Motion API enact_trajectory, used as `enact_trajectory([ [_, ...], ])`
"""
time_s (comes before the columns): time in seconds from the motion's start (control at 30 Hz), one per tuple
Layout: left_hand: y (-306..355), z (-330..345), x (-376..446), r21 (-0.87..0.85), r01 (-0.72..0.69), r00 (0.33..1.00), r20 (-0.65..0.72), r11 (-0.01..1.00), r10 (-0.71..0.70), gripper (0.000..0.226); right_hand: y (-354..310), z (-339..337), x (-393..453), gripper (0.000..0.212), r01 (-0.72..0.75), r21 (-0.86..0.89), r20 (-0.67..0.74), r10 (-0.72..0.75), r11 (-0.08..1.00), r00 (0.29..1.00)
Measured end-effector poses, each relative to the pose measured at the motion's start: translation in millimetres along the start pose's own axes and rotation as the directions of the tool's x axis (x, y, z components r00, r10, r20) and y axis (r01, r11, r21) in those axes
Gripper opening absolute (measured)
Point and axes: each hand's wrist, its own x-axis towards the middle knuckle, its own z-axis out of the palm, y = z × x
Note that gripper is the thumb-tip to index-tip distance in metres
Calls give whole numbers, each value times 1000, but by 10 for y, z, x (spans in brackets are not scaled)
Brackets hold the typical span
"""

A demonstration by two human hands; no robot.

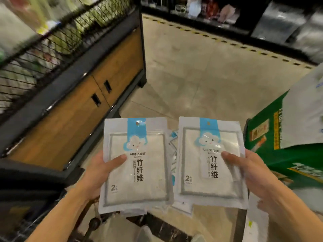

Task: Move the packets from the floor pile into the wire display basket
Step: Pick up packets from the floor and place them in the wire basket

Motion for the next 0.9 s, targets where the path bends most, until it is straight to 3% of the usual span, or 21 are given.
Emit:
enact_trajectory([
  [0.2, 1192, -364, -1344, -10, -173, 983, -57, 985, 172, 67, -1165, 741, -1052, 28, 142, -60, 108, -135, 988, 985],
  [0.43, 1865, -886, -2723, -18, -365, 910, -219, 931, 352, 104, -1878, 1528, -1911, 34, 256, -24, 283, -239, 967, 929],
  [0.63, 1960, -1172, -3621, 34, -459, 813, -388, 888, 435, 107, -2159, 2082, -2382, 29, 304, -57, 448, -248, 951, 859],
  [0.73, 1857, -1218, -3979, 38, -497, 756, -471, 867, 454, 97, -2211, 2305, -2526, 21, 319, -78, 518, -235, 945, 822],
  [0.8, 1741, -1190, -4215, 38, -521, 714, -527, 852, 460, 105, -2209, 2414, -2598, 17, 329, -88, 573, -222, 940, 789],
  [0.9, 1483, -1042, -4567, 22, -537, 660, -612, 843, 436, 100, -2165, 2548, -2642, 38, 360, -114, 665, -199, 926, 720],
])
